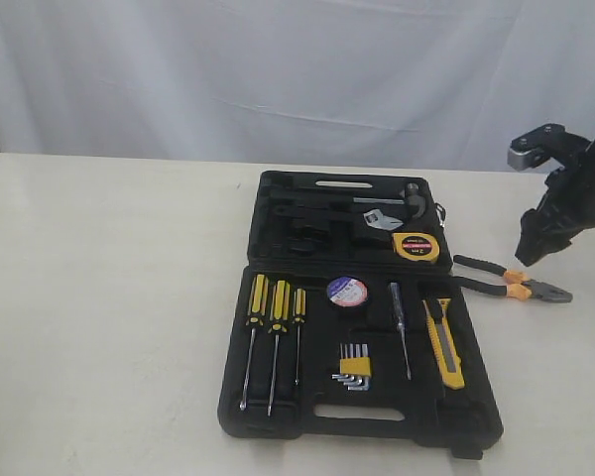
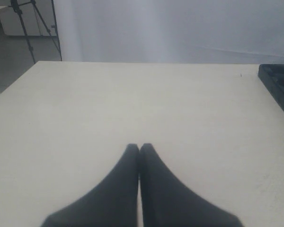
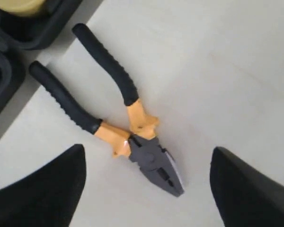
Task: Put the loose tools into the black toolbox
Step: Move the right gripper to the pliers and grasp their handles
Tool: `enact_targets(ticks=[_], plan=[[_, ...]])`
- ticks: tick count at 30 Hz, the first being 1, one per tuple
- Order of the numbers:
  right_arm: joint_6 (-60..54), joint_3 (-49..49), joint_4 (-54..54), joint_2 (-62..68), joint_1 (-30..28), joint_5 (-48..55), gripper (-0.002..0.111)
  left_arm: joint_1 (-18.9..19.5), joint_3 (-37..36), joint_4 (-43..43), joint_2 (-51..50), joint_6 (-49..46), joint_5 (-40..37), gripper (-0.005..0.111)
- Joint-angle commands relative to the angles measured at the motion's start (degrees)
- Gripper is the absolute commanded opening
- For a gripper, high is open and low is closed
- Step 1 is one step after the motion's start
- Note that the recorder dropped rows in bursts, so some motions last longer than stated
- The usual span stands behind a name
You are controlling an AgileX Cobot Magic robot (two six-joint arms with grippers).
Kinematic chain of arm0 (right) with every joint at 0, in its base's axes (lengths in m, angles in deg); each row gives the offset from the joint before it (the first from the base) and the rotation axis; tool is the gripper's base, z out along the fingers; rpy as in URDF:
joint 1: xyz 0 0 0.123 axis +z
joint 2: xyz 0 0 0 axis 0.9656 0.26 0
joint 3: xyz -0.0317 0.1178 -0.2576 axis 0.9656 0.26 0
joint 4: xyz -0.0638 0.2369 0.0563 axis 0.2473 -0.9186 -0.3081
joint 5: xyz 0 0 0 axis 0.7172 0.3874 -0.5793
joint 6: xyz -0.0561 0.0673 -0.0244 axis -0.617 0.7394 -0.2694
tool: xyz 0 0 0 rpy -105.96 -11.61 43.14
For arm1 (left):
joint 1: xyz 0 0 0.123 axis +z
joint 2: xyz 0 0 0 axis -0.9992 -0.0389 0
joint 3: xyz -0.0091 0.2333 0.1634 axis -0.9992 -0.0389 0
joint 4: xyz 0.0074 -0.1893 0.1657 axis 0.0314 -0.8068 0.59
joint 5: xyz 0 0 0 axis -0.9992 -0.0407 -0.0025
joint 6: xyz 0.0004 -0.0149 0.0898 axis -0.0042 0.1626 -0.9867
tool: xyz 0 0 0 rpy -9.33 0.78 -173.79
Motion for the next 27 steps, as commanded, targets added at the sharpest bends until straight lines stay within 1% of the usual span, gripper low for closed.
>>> enact_targets(ticks=[1, 4, 12, 20, 22, 27], plan=[[-10.46, 2.63, -0.76, 0.49, 0.02, -3.25, 0.069, -0.33, -0.05, 0.00, 0.32, 0.12, 0.06, 0.000], [-14.47, 2.74, -0.76, 2.58, 0.58, -2.38, 0.069, -0.33, -0.05, 0.00, 0.32, 0.12, 0.06, 0.000], [-16.55, 2.74, -0.87, 7.20, 2.04, -3.81, 0.069, -0.33, -0.05, 0.00, 0.32, 0.12, 0.06, 0.000], [-17.39, 2.74, 0.09, 8.58, 2.54, -6.03, 0.069, -0.33, -0.05, 0.00, 0.32, 0.12, 0.06, 0.000], [-17.21, 2.74, 0.79, 8.68, 2.54, -5.26, 0.066, -0.33, -0.05, 0.00, 0.32, 0.12, 0.06, 0.000], [-15.13, 2.74, 5.70, 8.68, 2.54, -1.64, 0.047, -0.33, -0.05, 0.00, 0.32, 0.12, 0.06, 0.000]])
